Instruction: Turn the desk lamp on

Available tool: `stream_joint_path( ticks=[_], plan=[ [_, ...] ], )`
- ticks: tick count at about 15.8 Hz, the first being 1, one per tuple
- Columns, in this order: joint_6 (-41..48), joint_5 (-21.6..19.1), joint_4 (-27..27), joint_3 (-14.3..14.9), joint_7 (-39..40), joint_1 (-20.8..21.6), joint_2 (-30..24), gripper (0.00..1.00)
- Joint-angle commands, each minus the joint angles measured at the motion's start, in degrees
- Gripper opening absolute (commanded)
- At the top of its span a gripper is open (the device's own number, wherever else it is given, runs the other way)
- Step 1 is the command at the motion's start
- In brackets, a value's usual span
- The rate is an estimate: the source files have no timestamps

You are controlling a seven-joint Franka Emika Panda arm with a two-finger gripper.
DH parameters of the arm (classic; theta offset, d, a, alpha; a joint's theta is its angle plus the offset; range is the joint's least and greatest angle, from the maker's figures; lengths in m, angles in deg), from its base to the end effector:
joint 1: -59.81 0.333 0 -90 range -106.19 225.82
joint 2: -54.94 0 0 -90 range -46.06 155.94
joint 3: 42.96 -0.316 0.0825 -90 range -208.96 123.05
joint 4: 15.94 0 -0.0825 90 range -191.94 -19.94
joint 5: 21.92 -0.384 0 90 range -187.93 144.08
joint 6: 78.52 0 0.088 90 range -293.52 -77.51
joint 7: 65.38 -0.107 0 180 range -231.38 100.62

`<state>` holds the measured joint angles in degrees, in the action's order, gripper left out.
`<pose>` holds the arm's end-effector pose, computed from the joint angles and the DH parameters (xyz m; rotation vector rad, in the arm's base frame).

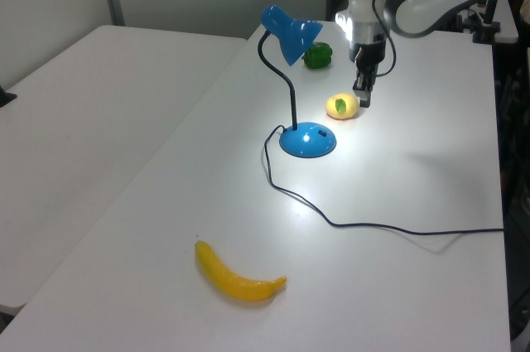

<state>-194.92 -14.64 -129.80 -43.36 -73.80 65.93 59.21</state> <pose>0.5654 0.0573 0.4245 3.0259 0.0380 -0.0231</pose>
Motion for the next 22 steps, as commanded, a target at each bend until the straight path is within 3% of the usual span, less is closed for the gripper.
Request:
stream_joint_path(
  ticks=[1, 9, 12, 13, 14, 15, 16, 22],
  plan=[
    [8.1, 1.1, 0.8, -0.1, -0.5, 0.1, -6.6, 0.0],
    [25.7, -1.1, 17.5, 0.8, 4.2, -0.8, -6.3, 0.0],
    [26.9, -3.4, 20.2, 0.9, 7.2, -1.3, -6.3, 0.09],
    [27.1, -4.2, 21.0, 0.9, 7.2, -1.8, -6.3, 0.17],
    [27.6, -4.6, 21.4, 0.9, 7.3, -2.2, -6.3, 0.37],
    [27.7, -4.6, 22.0, 0.9, 7.3, -2.3, -6.4, 0.72],
    [27.8, -4.5, 22.6, 1.0, 7.3, -2.4, -6.3, 0.98],
    [27.0, -4.6, 23.0, 1.1, 7.3, -2.8, -6.2, 1.0]
  ],
)
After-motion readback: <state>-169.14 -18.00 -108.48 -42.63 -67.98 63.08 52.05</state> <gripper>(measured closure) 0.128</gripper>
